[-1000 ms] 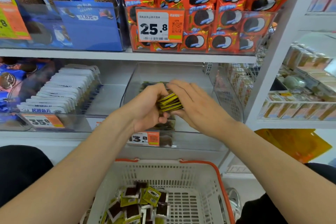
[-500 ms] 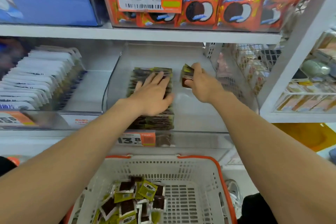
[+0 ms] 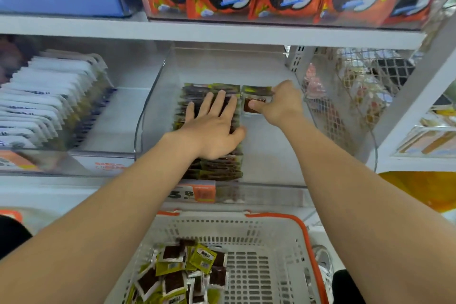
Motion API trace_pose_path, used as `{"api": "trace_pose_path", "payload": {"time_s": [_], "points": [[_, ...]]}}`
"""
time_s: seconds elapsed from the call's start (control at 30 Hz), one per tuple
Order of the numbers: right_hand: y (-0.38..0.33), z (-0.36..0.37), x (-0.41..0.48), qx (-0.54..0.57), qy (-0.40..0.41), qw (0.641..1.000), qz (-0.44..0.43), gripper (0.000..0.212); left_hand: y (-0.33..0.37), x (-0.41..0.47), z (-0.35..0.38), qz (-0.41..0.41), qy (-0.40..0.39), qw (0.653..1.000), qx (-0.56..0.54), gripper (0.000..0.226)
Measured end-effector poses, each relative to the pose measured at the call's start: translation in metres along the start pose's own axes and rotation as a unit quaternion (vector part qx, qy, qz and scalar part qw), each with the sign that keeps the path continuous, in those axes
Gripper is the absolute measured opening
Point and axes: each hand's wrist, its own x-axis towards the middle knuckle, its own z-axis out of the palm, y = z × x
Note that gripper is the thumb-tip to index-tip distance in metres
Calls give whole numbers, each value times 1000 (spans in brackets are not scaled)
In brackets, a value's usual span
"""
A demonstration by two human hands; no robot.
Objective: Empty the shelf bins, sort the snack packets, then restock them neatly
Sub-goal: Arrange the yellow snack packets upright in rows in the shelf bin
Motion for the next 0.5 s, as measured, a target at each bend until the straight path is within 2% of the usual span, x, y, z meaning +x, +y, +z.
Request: {"api": "trace_pose_path", "payload": {"time_s": [0.13, 0.27, 0.3, 0.4, 0.5], "points": [[-8, 3, 0, -64, -6, 998, -27, 59, 0, -2, -1, 4, 9, 1000, -7, 81], [-1, -1, 0, 2, -13, 999, -38, 27, 0, -2, -1, 5, 15, 1000, -13, 82], [3, -3, 0, 22, -12, 999, -23, 28, 0, -1, -1, 6, 16, 1000, -15, 82], [9, -8, -4, 42, 14, 998, 36, 52, 1, -3, -2, 11, 22, 999, -23, 82], [3, -9, -6, 86, -6, 995, 55, 39, 0, -5, -2, 17, 32, 999, -38, 83]]}}
